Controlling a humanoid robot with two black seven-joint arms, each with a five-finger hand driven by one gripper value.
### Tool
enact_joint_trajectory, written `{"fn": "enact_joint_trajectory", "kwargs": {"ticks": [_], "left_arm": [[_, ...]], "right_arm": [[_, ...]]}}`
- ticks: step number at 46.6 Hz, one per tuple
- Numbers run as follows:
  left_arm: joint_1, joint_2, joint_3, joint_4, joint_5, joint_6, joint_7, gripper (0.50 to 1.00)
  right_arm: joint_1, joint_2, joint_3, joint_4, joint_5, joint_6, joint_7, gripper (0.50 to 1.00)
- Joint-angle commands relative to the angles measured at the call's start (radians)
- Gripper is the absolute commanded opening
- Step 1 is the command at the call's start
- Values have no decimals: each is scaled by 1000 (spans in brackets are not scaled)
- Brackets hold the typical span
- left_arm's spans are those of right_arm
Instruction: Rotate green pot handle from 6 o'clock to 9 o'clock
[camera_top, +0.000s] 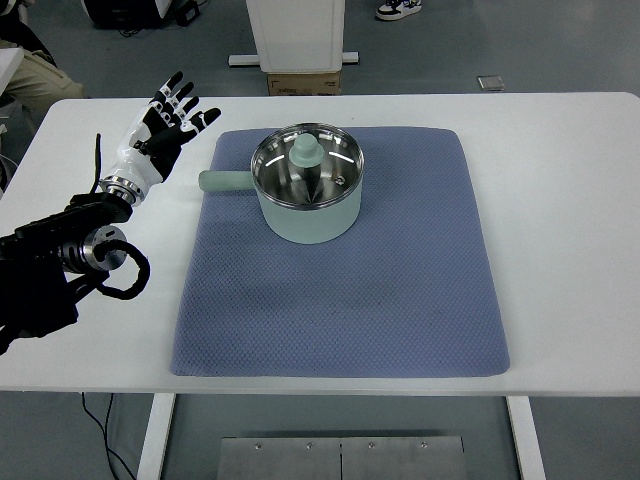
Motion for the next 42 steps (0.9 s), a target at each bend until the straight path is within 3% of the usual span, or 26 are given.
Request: {"fn": "enact_joint_trajectory", "kwargs": {"ticks": [1,42], "left_arm": [[2,-1,-3,0,-1,2,0,1000],[38,-21,-24,0,5,-5,0,1000]], "right_arm": [[0,0,0,0,0,0,0,1000],[0,0,0,0,0,0,0,1000]]}}
